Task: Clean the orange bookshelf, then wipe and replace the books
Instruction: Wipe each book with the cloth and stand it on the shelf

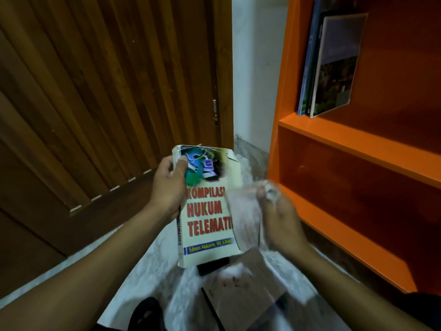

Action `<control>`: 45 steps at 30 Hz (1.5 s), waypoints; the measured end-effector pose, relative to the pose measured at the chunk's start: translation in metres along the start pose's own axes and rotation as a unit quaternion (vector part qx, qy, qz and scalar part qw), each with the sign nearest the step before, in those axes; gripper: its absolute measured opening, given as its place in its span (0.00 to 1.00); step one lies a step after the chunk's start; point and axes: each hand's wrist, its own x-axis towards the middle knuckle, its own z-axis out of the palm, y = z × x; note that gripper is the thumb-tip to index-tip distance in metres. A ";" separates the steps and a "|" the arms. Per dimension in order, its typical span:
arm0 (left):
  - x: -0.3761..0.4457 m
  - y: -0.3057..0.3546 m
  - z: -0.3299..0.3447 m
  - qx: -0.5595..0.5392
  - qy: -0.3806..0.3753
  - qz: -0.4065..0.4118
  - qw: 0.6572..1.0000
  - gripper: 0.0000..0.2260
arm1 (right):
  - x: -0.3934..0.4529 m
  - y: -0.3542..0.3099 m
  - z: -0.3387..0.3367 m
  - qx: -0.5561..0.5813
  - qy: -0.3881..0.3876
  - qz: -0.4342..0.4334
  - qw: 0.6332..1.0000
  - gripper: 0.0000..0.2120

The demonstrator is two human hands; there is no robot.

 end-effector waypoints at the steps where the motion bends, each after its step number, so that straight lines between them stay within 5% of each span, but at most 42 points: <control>1: -0.005 -0.002 0.005 0.007 -0.016 0.005 1.000 0.06 | 0.008 -0.005 -0.002 0.043 0.054 0.011 0.998 0.11; 5: -0.020 -0.014 0.035 0.003 -0.068 0.016 0.998 0.07 | 0.031 -0.028 -0.006 0.023 0.134 -0.088 0.987 0.12; 10: -0.022 -0.021 0.067 -0.039 -0.070 -0.011 0.997 0.07 | 0.025 -0.004 0.022 -0.138 -0.024 -0.123 0.983 0.28; 15: 0.004 -0.010 0.063 -0.139 0.017 -0.044 0.989 0.09 | 0.002 0.019 0.032 -0.079 -0.078 -0.152 0.982 0.23; 20: 0.021 0.000 0.040 -0.118 0.078 -0.011 0.990 0.11 | -0.024 0.026 0.033 0.006 -0.150 -0.062 0.987 0.16; 26: 0.025 0.015 0.028 -0.093 0.089 0.058 0.990 0.05 | -0.022 0.024 0.023 -0.011 -0.200 -0.073 0.977 0.09; 35: 0.017 0.061 0.069 -0.001 0.000 0.169 0.986 0.11 | 0.046 -0.026 -0.066 -0.005 0.102 -0.024 0.995 0.09; 45: 0.048 0.121 0.238 -0.012 -0.037 0.319 0.947 0.07 | 0.106 -0.100 -0.171 0.052 0.257 -0.077 0.962 0.12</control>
